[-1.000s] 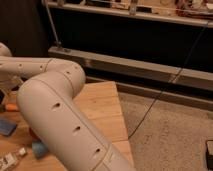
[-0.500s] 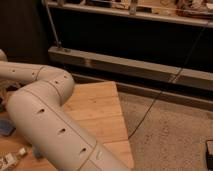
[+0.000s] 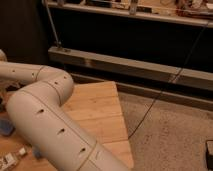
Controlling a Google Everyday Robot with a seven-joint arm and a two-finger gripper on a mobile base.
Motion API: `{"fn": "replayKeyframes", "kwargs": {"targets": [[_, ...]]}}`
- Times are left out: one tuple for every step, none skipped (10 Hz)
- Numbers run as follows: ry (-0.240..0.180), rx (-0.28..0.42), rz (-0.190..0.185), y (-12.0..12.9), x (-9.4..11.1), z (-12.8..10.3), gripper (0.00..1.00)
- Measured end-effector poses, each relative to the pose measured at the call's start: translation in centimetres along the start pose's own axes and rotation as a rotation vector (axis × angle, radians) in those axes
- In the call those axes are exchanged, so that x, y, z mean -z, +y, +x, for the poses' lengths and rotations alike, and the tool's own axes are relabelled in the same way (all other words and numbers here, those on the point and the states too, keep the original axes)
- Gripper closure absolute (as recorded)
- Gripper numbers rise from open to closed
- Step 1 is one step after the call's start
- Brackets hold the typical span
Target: Place the pepper on the white sponge
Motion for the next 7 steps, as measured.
{"fn": "replayKeyframes", "kwargs": {"targets": [[0.0,0.0,0.0,0.0,0.0,0.0,0.35],[-0.001,0.003,0.0,0.0,0.0,0.0,0.35],[-0.005,0.035,-0.008,0.5,-0.2,0.0,0.35],[-0.008,0.059,-0.017,0.9,-0.4,-0.1,0.35],[-0.012,0.092,-0.029,1.5,-0.9,-0.1,0.35],[-0.018,0.117,-0.038,1.9,-1.2,-0.2,0.35],[-0.022,0.141,-0.047,2.3,-1.7,-0.2,0.35]]}}
